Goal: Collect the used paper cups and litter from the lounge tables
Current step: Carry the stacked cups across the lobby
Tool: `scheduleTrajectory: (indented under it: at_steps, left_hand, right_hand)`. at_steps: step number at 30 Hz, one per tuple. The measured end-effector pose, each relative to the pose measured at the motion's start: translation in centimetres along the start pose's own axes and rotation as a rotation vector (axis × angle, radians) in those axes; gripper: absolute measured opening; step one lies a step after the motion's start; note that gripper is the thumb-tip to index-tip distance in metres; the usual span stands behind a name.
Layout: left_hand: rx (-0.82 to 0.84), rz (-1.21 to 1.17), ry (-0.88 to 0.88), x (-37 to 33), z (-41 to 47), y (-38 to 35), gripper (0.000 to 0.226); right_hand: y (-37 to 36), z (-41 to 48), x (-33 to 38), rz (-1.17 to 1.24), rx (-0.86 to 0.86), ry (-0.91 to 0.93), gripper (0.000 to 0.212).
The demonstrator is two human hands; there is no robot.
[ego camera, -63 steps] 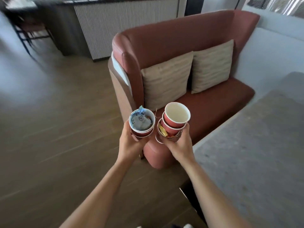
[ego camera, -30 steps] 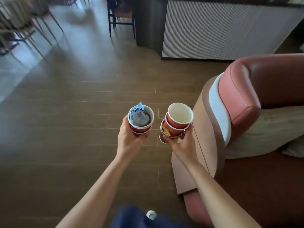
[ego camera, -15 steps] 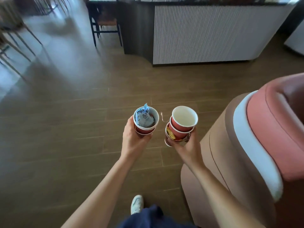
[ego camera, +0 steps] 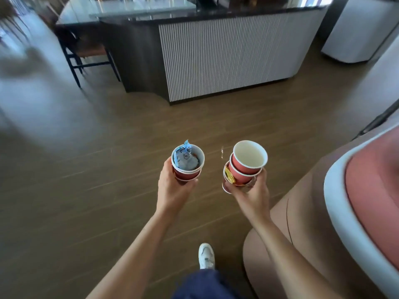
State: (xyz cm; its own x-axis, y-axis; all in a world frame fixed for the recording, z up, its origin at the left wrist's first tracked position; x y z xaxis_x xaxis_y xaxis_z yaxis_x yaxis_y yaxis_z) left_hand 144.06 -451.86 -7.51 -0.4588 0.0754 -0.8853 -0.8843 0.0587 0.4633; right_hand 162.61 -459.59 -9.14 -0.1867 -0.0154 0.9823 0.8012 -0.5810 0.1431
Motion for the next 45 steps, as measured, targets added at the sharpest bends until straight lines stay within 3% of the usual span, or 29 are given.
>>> scheduleTrajectory:
  at_steps: [17,32,37,45]
  left_hand:
    - [0.147,0.005,-0.084,-6.8,24.6,-13.0,0.073]
    - [0.436,-0.016,-0.226,-14.0,46.4,-28.9,0.070]
    - [0.512,-0.014,-0.281,-17.2,54.4,-34.1,0.075]
    - [0.600,-0.049,-0.325,-22.2,61.6,-43.9,0.074]
  right_hand:
    - [2.4,25.7,-2.8,-0.002,-0.247,-0.075,0.079]
    - [4.8,47.1,-6.2,-0.020,-0.509,-0.069,0.075]
    - [6.5,54.4,-6.9,-0.008,-0.597,-0.082,0.083]
    - [11.7,63.7,-8.3,-0.039,-0.698,-0.092,0.081]
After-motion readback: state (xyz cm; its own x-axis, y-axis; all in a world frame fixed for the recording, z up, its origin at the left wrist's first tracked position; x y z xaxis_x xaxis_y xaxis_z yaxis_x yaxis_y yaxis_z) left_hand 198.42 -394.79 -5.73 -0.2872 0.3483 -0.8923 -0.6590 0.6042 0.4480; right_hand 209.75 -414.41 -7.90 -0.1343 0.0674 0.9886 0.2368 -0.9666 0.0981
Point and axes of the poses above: each hand's wrist, its own z-axis towards the middle knuckle, its own y-axis out of the back of the hand, x = y × z, the point moved 2 cm from there along z, towards the middle knuckle, and after that the axes turned 9 degrees about z, right-handed, at the moved point
